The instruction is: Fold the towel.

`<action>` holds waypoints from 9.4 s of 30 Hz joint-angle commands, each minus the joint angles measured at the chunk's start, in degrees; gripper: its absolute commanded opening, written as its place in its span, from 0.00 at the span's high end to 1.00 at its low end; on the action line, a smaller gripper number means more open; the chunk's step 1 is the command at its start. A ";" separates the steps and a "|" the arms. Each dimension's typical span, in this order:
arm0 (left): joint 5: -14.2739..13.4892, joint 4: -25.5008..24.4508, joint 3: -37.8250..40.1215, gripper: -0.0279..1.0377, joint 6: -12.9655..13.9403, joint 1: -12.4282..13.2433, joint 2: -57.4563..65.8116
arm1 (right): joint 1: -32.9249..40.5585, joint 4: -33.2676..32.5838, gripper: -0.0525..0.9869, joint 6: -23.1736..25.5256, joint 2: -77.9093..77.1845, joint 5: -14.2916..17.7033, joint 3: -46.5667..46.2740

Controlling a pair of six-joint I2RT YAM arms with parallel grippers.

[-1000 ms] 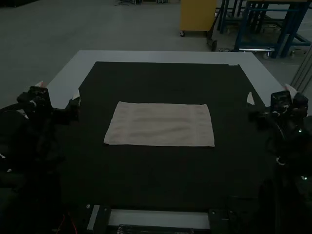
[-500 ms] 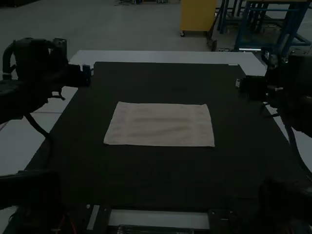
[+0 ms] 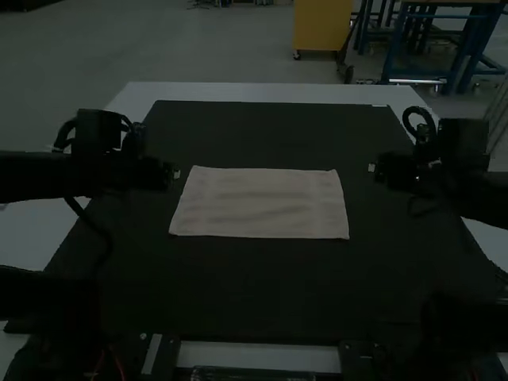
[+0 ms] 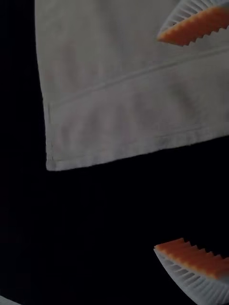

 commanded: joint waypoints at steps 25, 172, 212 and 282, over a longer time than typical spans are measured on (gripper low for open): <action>5.01 22.69 13.96 0.08 2.14 2.14 36.64 | 7.59 22.97 0.08 -3.06 38.35 -0.55 10.92; 1.15 10.04 -8.36 0.68 7.94 1.17 10.80 | 3.46 8.82 0.70 -8.42 33.87 -15.49 3.01; 0.97 14.17 -5.64 0.07 5.04 8.73 2.80 | 9.35 16.38 0.07 -7.72 39.67 -11.27 3.27; 0.80 22.87 -11.53 0.07 6.27 9.00 1.84 | 42.75 19.46 0.97 9.95 56.63 -19.71 34.12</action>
